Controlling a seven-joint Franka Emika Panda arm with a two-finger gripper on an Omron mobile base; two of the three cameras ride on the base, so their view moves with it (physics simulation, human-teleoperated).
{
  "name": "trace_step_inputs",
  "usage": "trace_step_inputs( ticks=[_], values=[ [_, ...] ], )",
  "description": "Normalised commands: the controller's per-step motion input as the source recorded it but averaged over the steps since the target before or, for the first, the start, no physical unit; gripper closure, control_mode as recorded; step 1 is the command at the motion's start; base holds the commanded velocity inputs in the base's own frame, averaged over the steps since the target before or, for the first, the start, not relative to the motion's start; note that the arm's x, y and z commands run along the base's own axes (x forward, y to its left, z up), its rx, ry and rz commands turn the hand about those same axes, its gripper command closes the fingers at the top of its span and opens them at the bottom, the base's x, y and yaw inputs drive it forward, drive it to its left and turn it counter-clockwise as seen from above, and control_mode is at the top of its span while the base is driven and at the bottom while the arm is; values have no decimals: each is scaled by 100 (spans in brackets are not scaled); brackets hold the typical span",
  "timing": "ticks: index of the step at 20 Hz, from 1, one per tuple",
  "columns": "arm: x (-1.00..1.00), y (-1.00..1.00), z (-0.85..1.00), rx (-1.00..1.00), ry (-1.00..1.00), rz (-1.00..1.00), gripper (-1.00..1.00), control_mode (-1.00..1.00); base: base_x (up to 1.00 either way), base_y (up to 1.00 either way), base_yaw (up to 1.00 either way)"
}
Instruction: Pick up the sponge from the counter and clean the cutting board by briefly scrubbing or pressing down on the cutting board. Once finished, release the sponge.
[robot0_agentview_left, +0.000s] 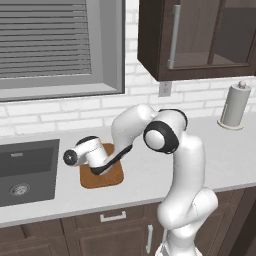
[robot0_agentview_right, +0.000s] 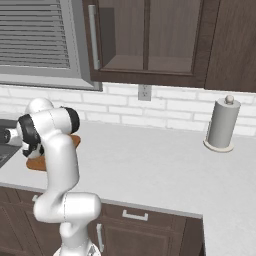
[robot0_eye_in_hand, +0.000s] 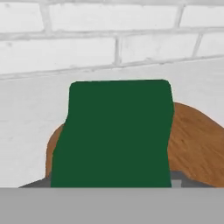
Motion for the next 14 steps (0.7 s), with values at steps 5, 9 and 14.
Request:
trace_step_inputs(
  ticks=[5,9,14],
  values=[
    [-4,-2,99,19,-5,-14,100,-100,0,0,0],
    [0,-20,77,42,15,-27,100,-100,0,0,0],
    [-10,-5,39,51,17,-28,100,-100,0,0,0]
  ],
)
